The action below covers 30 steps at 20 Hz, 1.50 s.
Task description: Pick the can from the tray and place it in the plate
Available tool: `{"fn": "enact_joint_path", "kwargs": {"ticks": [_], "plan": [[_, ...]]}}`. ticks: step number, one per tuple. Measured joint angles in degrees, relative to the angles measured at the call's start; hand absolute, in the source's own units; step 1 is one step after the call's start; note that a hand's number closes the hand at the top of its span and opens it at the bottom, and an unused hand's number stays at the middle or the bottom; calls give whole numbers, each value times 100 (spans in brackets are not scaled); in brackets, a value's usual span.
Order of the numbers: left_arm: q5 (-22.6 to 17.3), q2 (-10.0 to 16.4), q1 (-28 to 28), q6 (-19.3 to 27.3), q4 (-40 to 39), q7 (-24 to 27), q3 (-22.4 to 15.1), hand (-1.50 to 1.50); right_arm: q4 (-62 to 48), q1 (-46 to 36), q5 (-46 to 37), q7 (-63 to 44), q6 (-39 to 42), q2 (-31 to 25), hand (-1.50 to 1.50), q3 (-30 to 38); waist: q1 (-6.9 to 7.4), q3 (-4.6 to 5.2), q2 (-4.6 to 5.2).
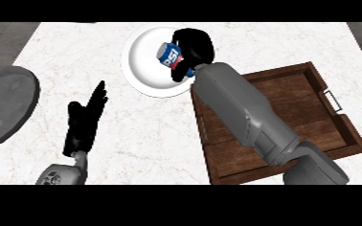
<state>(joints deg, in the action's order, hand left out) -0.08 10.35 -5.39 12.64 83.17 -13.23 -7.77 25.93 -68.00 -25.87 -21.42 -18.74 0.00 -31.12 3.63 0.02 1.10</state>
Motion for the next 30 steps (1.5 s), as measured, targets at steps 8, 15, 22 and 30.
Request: {"fn": "enact_joint_path", "kwargs": {"ticks": [8,15,22,30], "plan": [[56,4,118,-11,15,63,36,0,-831,-73,351,945,1093,-19,-150,287,-55,-2,-10],[-6,45,250,-77,40,137,133,0,-441,187,1100,2385,783,-9,-150,1127,-138,-11,-25],[17,-14,280,-44,23,177,159,0,-214,453,2178,3385,965,-145,-150,2291,-195,-9,-43],[85,-55,187,-71,-24,111,227,0,-636,627,2444,4353,1665,-285,-150,2784,-214,-6,-55]]}}
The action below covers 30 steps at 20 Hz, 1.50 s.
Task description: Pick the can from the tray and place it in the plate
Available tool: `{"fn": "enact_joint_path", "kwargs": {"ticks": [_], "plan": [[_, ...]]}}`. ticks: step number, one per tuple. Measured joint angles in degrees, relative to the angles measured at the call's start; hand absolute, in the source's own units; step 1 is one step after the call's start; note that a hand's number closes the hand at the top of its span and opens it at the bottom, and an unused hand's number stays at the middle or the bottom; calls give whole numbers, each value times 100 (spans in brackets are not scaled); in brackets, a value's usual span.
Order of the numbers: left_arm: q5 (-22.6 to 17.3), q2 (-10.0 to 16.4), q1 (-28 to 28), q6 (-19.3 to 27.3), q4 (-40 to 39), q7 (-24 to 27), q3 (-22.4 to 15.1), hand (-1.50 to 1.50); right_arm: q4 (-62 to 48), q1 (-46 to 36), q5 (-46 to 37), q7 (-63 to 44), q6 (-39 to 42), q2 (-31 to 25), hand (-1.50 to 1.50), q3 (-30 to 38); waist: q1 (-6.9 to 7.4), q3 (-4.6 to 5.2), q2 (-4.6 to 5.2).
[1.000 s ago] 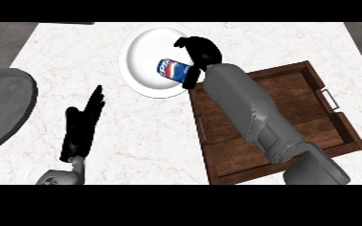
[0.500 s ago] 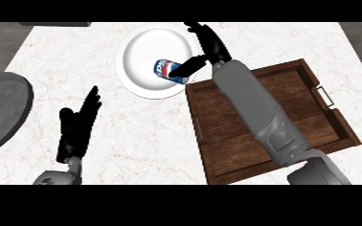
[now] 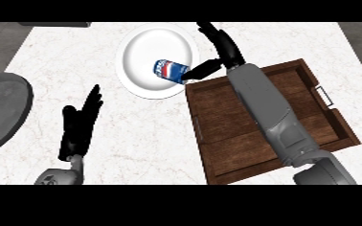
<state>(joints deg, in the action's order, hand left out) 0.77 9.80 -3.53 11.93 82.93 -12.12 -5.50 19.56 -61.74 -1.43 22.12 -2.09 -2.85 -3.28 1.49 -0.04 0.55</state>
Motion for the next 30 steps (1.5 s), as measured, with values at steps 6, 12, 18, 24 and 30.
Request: {"fn": "enact_joint_path", "kwargs": {"ticks": [6,12,18,24,30], "plan": [[-41,23,-7,-132,-49,23,130,0,-295,35,-92,528,100,106,-150,123,4,1,-1],[67,-57,-25,-129,51,-99,76,0,-605,24,-263,694,-179,169,-150,144,25,1,2],[87,-88,28,-164,34,-22,144,0,-769,22,-397,652,-556,197,-150,91,35,1,1],[142,-122,185,-192,282,-88,86,0,-985,-9,-508,676,-765,80,-150,161,65,0,13],[198,-175,48,-179,152,-108,139,0,-1089,55,-588,723,-740,-113,-150,228,53,-1,19]]}}
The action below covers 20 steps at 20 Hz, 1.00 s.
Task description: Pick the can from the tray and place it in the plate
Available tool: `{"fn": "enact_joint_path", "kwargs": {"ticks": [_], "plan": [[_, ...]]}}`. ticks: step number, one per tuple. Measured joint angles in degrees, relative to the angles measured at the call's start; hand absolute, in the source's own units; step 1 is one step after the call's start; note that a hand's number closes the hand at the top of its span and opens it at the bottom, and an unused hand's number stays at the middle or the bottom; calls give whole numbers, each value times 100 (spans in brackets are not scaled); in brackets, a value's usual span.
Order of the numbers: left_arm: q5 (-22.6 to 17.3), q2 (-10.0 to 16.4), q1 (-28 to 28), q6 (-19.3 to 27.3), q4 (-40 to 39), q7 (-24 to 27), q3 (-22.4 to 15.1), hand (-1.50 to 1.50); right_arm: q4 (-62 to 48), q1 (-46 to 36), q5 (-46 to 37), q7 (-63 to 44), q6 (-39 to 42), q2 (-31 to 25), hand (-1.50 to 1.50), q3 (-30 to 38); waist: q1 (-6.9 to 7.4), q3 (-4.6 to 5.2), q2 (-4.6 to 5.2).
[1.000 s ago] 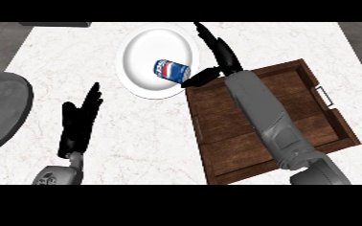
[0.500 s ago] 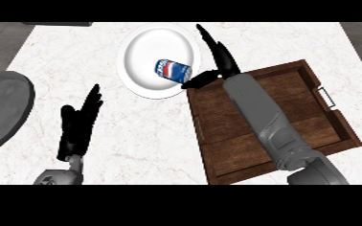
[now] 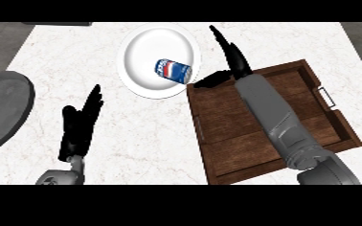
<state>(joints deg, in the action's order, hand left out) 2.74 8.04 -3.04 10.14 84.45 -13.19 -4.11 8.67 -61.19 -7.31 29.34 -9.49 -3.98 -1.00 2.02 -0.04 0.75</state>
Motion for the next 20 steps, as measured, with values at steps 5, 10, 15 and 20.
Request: {"fn": "enact_joint_path", "kwargs": {"ticks": [5,10,15,20], "plan": [[20,-8,44,-32,-7,68,35,0,-49,72,-82,32,-40,-193,-150,32,0,0,-2],[94,-105,59,-1,-22,69,-20,0,-61,178,-55,167,26,-462,-150,163,0,-1,3],[94,-125,0,-40,-66,75,15,0,-63,310,-20,378,-54,-578,-150,300,9,-2,8],[78,-103,-30,-101,11,-34,41,0,-154,342,13,378,-144,-793,-150,432,42,-5,20]]}}
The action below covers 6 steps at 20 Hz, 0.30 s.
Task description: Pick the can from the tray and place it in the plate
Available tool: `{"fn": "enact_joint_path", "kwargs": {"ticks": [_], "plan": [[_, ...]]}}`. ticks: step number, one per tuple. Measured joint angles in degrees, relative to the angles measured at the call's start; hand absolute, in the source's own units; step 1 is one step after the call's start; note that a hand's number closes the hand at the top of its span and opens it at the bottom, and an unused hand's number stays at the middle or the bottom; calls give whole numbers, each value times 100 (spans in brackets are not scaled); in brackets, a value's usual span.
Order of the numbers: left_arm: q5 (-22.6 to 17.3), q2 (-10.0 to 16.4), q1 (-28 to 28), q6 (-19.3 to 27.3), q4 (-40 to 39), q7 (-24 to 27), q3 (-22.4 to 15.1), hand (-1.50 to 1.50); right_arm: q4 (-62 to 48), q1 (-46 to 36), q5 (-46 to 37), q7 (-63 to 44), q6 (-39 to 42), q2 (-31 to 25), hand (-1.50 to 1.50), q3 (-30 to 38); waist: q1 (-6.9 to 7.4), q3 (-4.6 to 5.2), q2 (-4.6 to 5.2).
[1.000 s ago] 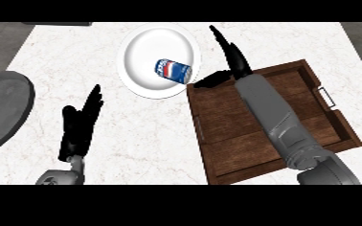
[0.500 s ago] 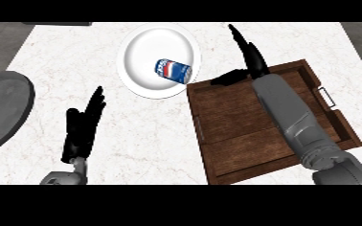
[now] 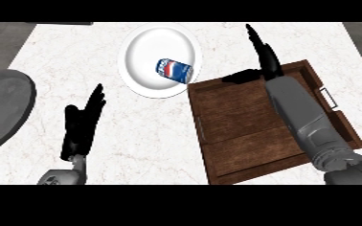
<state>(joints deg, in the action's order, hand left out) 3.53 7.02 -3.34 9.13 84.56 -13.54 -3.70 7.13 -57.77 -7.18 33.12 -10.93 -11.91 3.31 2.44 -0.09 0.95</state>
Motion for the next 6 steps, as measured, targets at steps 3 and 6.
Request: {"fn": "enact_joint_path", "kwargs": {"ticks": [3,6], "plan": [[57,-25,51,27,120,-79,-43,0,-12,74,-18,24,-74,-39,-150,29,-7,0,-8],[62,-43,-4,14,-23,62,-8,0,-60,64,-47,17,-145,-102,-150,48,16,1,7]]}}
